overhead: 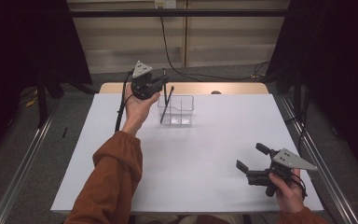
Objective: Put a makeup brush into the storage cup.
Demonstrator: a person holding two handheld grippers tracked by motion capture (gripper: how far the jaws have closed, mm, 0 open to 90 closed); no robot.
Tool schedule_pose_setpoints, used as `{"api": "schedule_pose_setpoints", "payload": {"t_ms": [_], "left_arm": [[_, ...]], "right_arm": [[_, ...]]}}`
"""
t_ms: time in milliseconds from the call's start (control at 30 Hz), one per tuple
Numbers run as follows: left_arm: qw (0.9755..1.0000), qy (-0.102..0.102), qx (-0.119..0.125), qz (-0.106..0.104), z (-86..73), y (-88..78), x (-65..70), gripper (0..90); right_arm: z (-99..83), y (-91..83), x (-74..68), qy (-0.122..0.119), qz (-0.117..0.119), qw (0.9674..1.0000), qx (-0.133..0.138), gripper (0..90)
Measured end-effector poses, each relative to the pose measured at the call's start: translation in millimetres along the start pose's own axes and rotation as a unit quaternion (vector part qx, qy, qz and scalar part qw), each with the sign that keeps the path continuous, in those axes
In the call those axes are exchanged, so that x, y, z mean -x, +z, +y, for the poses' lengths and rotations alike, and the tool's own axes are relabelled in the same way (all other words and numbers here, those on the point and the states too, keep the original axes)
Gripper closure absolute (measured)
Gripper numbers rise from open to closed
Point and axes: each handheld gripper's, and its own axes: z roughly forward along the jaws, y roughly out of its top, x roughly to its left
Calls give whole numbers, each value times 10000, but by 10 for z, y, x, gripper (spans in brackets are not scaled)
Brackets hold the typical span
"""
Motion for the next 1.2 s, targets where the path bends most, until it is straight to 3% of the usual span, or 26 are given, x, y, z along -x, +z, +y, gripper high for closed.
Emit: {"api": "schedule_pose_setpoints", "payload": {"t_ms": [200, 933, 1200], "left_arm": [[9999, -39, -113, 68, -68, 47, -22, 837], [9996, -169, -230, 7, -223, 68, -46, 837], [9994, -129, -312, 50, -290, 99, -66, 837]], "right_arm": [[2, -7, 0, -19, 9, 10000, -5, 0], [-1, -3, 1, -26, 26, 10000, -34, 0], [-1, -3, -2, -19, 31, 10000, -17, 0]]}}
